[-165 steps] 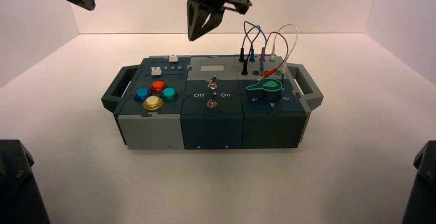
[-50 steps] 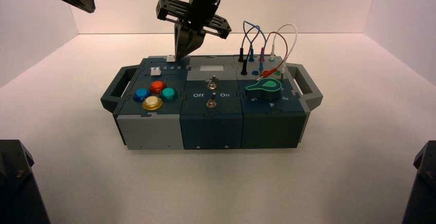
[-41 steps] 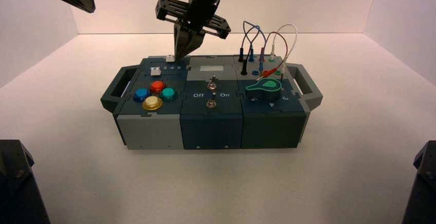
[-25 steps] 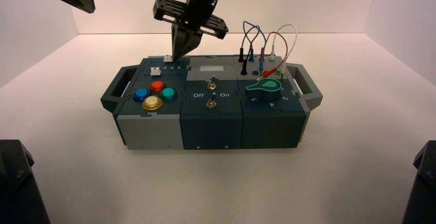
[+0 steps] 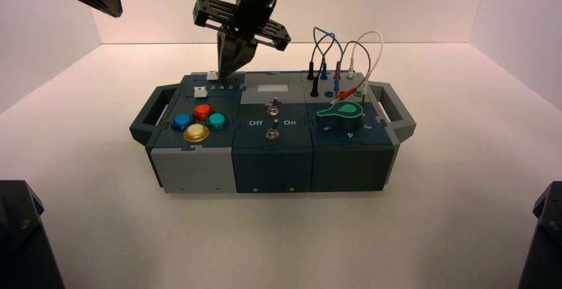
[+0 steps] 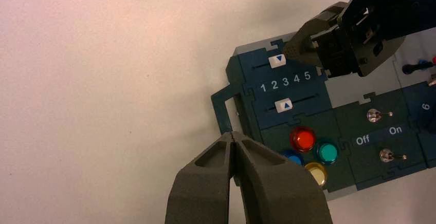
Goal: Move the top slider to position 2.
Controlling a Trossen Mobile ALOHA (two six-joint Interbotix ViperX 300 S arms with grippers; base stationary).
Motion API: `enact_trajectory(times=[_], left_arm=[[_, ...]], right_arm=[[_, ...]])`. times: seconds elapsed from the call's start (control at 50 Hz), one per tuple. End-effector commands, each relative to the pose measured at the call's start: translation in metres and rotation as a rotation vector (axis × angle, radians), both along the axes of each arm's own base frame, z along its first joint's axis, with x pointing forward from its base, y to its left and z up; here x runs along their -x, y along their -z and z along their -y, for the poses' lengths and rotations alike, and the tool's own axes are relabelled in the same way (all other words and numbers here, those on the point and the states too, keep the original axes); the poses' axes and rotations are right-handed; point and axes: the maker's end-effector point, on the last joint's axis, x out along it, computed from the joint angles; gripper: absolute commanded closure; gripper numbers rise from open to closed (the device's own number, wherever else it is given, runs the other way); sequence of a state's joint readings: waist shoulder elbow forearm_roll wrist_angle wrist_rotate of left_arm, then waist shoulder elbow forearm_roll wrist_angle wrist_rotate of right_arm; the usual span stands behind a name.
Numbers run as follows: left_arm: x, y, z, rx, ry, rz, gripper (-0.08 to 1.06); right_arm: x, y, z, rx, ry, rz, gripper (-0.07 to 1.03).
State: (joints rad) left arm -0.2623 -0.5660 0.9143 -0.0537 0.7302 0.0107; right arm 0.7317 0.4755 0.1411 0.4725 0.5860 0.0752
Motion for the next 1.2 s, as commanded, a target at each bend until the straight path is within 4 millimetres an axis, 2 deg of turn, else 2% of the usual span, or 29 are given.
enact_trajectory(times=[0.02, 0.66, 0.98, 1.2], left_arm=[[-0.005, -0.008, 0.001, 0.003, 0.002, 0.025, 1.01], [-0.004, -0.008, 0.000, -0.002, 0.004, 0.021, 1.01], [-0.004, -0.004, -0.001, -0.008, 0.001, 0.010, 1.01], [-0.007, -0.003, -0.004, -0.011, -0.012, 0.003, 1.01]], right_arm=[[-0.001, -0.016, -0.012, -0.030, -0.007, 0.022, 0.98], [0.002, -0.014, -0.015, -0.029, -0.013, 0.015, 0.98], [0.022, -0.010, 0.008, 0.027, -0.049, 0.010, 0.98], [0.039, -0.031, 0.023, 0.029, -0.076, 0.034, 0.98]])
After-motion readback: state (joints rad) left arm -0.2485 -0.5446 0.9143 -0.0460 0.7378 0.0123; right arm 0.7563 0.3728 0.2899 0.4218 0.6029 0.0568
